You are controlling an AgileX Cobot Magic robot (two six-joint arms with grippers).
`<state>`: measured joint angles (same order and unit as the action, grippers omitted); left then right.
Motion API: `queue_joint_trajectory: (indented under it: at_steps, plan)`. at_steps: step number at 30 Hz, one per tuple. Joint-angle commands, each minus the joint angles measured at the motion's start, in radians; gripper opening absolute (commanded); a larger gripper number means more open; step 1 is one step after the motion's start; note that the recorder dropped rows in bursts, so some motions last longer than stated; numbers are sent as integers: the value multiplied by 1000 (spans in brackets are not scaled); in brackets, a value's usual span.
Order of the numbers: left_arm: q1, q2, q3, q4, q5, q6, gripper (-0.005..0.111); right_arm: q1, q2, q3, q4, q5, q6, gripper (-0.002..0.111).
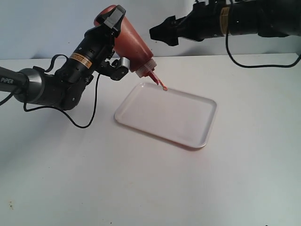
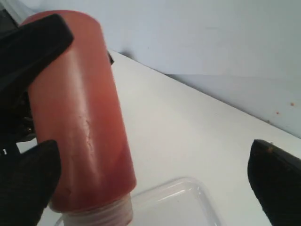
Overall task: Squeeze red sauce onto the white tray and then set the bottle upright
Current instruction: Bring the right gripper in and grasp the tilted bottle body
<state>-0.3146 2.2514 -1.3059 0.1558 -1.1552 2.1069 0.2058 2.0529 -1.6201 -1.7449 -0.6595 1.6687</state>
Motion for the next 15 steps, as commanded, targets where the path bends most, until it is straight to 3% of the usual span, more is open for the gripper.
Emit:
queue_joint_trajectory:
  at_steps: [1,15]
  plan:
    - [1,-11,-14,-12,-61,-13,0,44,21,-11,1,67,-49,105]
    - [1,-8,-14,23,-51,-13,0,98,63,-11,1,42,-128,105]
